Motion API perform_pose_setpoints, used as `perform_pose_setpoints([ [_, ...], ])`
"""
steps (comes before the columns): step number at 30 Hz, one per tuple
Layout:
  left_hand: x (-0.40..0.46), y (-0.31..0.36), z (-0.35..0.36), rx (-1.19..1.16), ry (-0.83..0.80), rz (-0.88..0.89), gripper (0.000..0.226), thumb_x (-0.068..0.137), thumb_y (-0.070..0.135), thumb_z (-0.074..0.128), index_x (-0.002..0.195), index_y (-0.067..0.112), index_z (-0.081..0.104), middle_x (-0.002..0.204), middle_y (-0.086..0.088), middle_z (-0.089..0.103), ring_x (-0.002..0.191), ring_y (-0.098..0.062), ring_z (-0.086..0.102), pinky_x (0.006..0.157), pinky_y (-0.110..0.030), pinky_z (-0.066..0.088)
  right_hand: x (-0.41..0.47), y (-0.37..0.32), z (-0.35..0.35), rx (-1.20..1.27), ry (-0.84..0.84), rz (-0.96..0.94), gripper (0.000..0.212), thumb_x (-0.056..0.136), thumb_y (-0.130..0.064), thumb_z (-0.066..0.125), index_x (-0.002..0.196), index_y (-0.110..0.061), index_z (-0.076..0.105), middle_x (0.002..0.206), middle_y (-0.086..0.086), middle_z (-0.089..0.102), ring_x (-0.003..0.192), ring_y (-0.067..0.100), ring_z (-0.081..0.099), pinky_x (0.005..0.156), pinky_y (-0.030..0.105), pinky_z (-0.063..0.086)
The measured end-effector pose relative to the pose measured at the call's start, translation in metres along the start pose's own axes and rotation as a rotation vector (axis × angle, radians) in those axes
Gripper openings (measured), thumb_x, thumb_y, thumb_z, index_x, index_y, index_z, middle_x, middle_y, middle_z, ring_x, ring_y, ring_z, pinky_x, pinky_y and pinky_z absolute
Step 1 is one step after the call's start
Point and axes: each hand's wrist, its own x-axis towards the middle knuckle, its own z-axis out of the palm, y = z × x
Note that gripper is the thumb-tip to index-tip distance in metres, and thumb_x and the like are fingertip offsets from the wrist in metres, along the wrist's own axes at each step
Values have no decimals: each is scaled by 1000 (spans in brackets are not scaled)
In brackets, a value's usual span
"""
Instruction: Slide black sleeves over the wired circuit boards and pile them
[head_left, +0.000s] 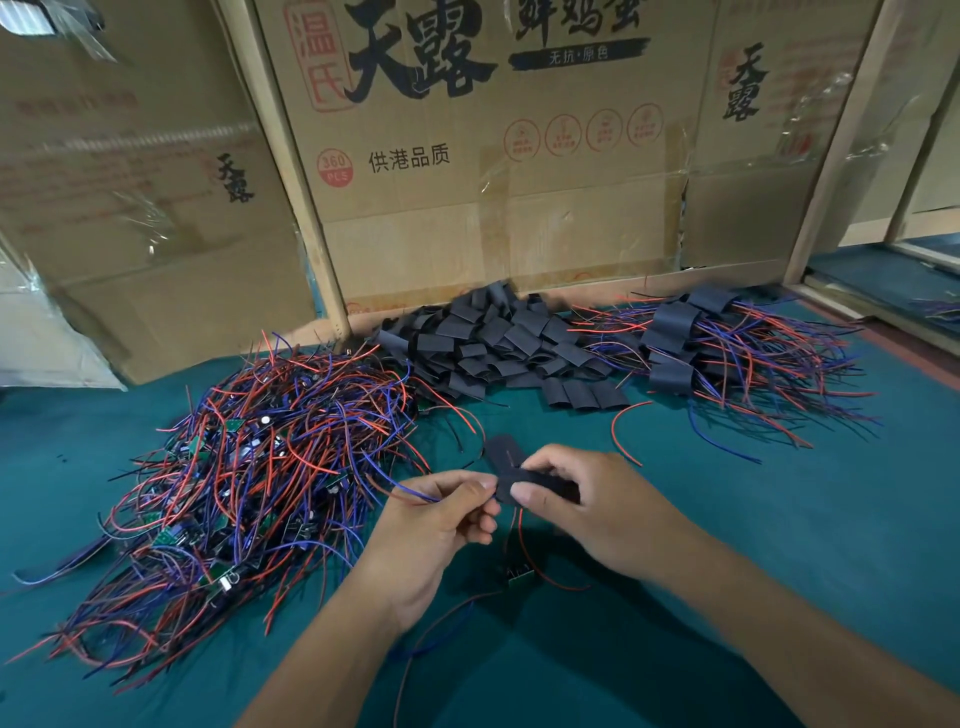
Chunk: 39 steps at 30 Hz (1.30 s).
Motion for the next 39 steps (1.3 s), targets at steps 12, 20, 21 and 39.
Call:
perform_pose_setpoints([
  [12,0,-1,0,11,-69,94,12,82,10,69,88,0,71,70,-10,62,59,-15,55,57,-22,49,3,-1,-18,611,-148,227,13,89,-18,70,90,-6,67,67,2,65,52,12,54,50,20,43],
  [20,0,-3,5,-98,-88,81,16,78,12,70,89,1,69,74,-14,65,63,-18,61,62,-25,53,10,-4,-38,597,-30,233,24,85,-25,72,93,-2,67,71,11,71,50,14,54,47,19,42],
  [21,1,-3,4,-89,-77,66,18,77,13,71,90,1,68,74,-14,65,63,-18,61,61,-25,54,15,-2,-47,565,-2,240,18,89,-22,70,93,-4,68,74,11,72,53,14,57,47,20,43],
  [39,2,-1,-1,52,-82,29,3,90,7,66,88,5,67,71,-8,62,58,-15,54,52,-23,43,146,113,-181,-852,497,587,31,93,-36,57,96,-8,71,102,19,68,100,37,62,88,40,51],
])
